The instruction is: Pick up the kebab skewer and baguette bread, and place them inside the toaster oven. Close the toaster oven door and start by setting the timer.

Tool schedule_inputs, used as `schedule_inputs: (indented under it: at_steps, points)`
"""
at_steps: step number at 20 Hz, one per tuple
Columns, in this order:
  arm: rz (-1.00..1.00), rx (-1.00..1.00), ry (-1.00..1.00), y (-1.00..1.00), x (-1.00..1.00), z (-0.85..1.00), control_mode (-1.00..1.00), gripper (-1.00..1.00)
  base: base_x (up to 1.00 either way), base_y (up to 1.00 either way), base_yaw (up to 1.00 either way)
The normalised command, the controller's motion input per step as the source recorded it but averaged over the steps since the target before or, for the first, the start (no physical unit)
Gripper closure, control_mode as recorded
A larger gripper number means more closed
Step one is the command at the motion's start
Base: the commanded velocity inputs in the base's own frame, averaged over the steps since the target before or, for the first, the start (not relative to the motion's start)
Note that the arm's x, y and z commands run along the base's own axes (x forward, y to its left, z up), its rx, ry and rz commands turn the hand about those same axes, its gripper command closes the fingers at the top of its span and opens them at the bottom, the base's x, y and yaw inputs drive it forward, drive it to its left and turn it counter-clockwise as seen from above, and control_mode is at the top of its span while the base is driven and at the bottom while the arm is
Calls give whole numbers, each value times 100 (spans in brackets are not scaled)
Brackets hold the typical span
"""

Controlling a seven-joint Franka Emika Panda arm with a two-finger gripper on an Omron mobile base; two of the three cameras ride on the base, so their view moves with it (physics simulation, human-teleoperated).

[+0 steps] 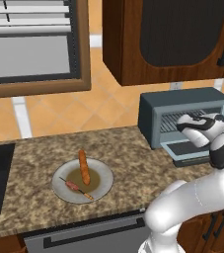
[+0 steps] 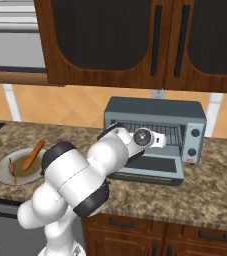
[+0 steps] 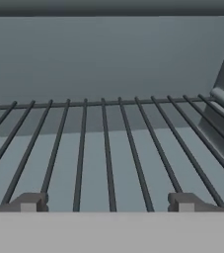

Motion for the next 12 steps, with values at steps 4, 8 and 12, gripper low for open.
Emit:
schedule_inputs:
  at_steps: [4, 8, 12]
  points:
    - [0, 0, 10, -11, -59, -77, -100, -100, 0, 0, 0]
    - [0, -1, 11, -11, -66, -75, -100, -100, 0, 0, 0]
    - [1, 0, 13, -9, -71, -76, -100, -100, 0, 0, 0]
